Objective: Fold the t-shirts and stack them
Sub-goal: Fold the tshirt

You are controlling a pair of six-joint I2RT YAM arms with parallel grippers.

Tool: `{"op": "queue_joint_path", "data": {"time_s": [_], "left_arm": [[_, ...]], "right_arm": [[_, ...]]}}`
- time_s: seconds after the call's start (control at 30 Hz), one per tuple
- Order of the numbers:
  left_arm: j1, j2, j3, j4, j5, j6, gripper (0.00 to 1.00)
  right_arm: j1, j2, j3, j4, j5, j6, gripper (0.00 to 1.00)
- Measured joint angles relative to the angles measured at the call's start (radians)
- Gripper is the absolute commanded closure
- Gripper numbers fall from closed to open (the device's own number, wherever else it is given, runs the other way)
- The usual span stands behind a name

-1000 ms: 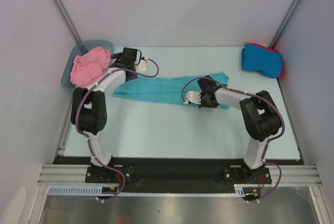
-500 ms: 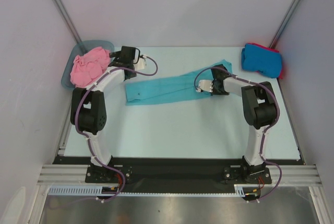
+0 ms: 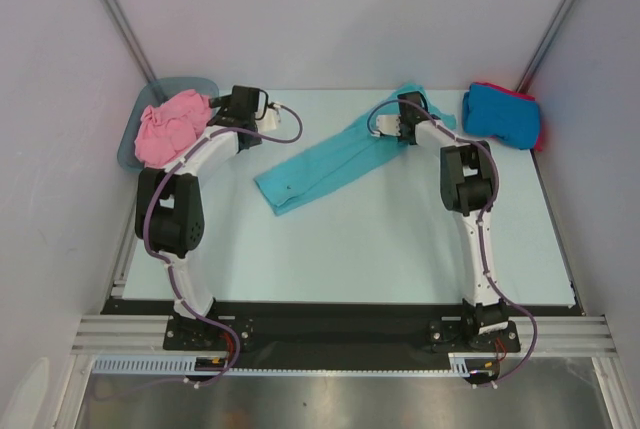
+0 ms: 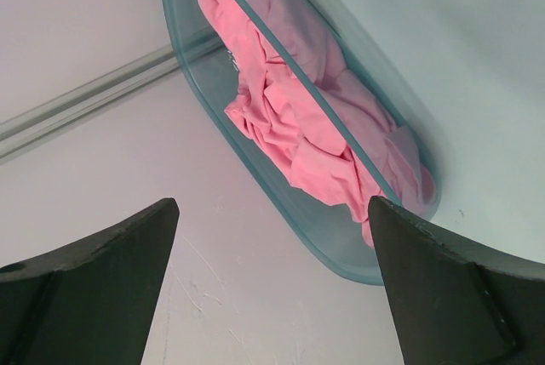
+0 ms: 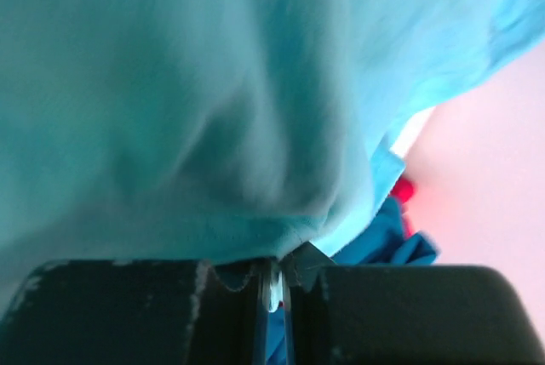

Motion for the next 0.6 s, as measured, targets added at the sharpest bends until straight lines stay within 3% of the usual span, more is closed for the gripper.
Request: {"op": "queue_joint_path", "data": {"time_s": [0.13,0.17,0.27,0.37,0.6], "left_arm": [[0.0,0.0,0.005,-0.003,-0.001,0.0,0.0],[0.0,0.0,0.005,-0.003,-0.001,0.0,0.0],[0.0,0.0,0.006,-0.003,-0.001,-0.002,0.0],[0.0,0.0,0.006,-0.004,-0.001,-0.008,0.0],[0.0,0.0,0.008,-0.01,-0.002,-0.018,0.0]], "right_arm": [[0.0,0.079,0.123,0.004,0.013,-0.017,0.65],[0.0,0.081,0.132,0.004,0.012,-0.014,0.46],[0.0,0.061,0.115,0.043,0.012,-0.019,0.2],[-0.002,-0.01,0.025,0.053,-0.008,-0.011,0.14],[0.017,-0.27,-0.288,-0.103,-0.104,0.046,0.15]]}}
